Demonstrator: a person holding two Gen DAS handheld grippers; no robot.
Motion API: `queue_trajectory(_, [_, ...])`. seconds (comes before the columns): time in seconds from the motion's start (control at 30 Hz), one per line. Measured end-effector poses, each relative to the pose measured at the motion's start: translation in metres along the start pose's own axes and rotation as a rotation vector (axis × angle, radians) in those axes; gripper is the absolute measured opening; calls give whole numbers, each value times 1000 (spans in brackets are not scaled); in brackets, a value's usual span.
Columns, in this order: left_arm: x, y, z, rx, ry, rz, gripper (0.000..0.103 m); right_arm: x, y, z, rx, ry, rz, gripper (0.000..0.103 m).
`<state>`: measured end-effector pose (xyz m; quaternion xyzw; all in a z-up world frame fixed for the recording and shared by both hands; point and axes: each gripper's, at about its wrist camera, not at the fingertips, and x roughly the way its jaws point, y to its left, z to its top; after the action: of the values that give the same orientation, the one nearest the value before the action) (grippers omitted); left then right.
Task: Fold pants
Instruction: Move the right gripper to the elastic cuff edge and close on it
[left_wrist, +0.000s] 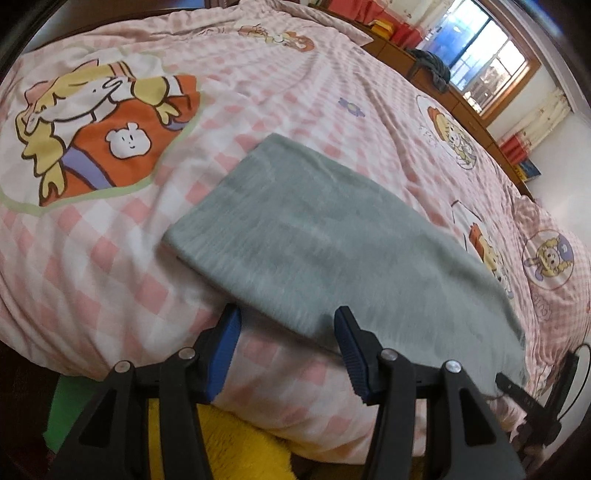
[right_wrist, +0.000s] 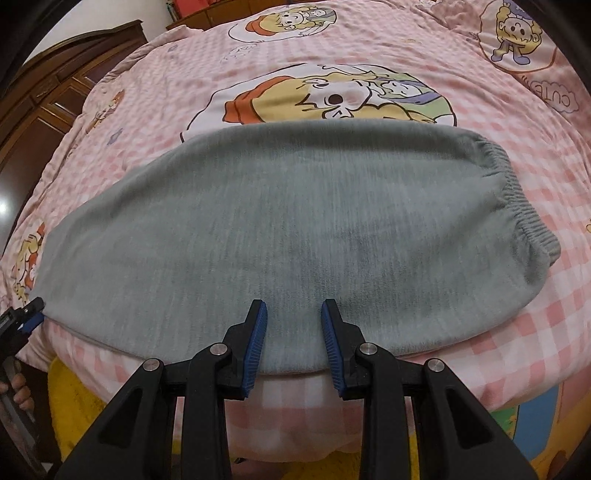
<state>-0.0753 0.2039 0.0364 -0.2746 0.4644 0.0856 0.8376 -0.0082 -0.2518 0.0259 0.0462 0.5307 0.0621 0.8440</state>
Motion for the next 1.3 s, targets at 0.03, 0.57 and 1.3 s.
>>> queue_trajectory(0.03, [2, 1, 1, -9, -4, 3, 55, 0, -1, 0, 2, -3, 3, 31])
queue_trajectory(0.57, [-6, -2, 1, -10, -24, 58, 55, -54, -121, -23, 465, -133, -32, 44])
queue_trajectory(1.3, [-32, -20, 23, 136, -149, 123, 51, -24, -166, -13, 716, -250, 132, 13])
